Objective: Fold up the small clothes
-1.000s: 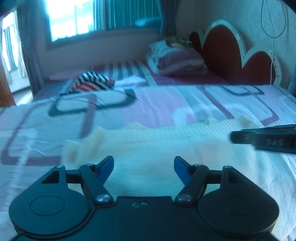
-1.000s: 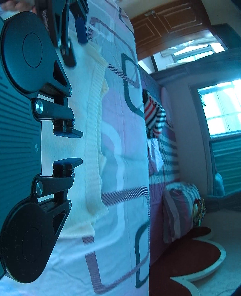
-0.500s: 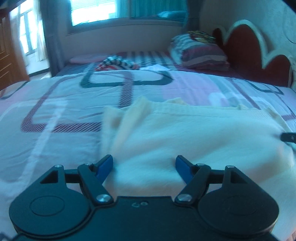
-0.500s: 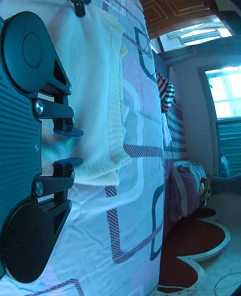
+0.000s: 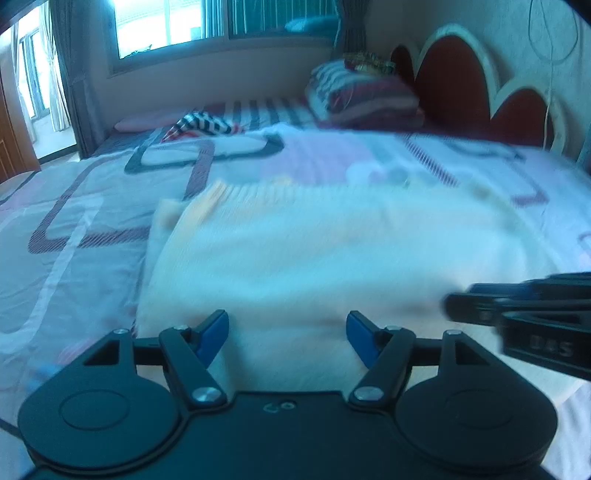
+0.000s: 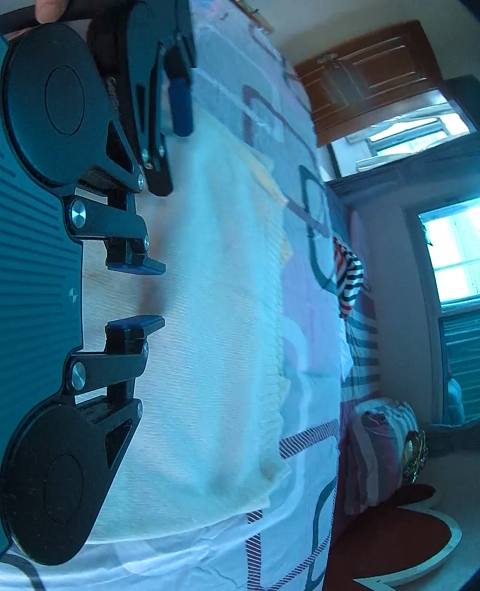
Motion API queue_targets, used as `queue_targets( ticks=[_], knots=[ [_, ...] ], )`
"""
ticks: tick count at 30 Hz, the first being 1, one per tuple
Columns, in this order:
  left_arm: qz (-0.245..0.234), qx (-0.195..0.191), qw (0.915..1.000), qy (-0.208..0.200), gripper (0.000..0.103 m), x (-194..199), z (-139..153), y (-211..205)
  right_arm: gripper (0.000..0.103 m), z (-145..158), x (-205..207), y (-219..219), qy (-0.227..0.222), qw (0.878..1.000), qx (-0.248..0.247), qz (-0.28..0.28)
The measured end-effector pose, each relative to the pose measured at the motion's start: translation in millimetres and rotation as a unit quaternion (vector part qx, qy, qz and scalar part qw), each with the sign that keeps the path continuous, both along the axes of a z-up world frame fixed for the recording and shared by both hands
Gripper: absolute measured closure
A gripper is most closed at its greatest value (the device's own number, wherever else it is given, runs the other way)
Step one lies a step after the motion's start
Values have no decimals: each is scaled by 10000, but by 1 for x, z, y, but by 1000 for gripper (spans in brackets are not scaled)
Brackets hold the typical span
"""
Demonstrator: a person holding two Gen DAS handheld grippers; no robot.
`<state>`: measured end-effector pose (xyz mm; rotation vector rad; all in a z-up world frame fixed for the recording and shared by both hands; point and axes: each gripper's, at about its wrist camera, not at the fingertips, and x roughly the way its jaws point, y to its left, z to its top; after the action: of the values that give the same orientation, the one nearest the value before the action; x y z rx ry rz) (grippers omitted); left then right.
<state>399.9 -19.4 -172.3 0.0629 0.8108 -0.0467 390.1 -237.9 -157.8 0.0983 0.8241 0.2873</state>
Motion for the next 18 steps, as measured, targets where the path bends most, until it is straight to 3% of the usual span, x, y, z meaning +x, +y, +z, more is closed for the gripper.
queue_targets(
  ticks=[10, 14, 18],
  knots=[
    [140, -86, 9999, 29, 31, -26, -5, 29, 80, -11, -39, -35, 94, 9968, -604, -513],
    [249, -159, 9995, 109, 32, -33, 1, 27, 78, -1, -51, -29, 2, 9966, -439, -698],
    [248, -188, 9994, 160, 29, -45, 7, 26, 53, 2, -56, -15, 8, 9969, -414, -670]
  ],
)
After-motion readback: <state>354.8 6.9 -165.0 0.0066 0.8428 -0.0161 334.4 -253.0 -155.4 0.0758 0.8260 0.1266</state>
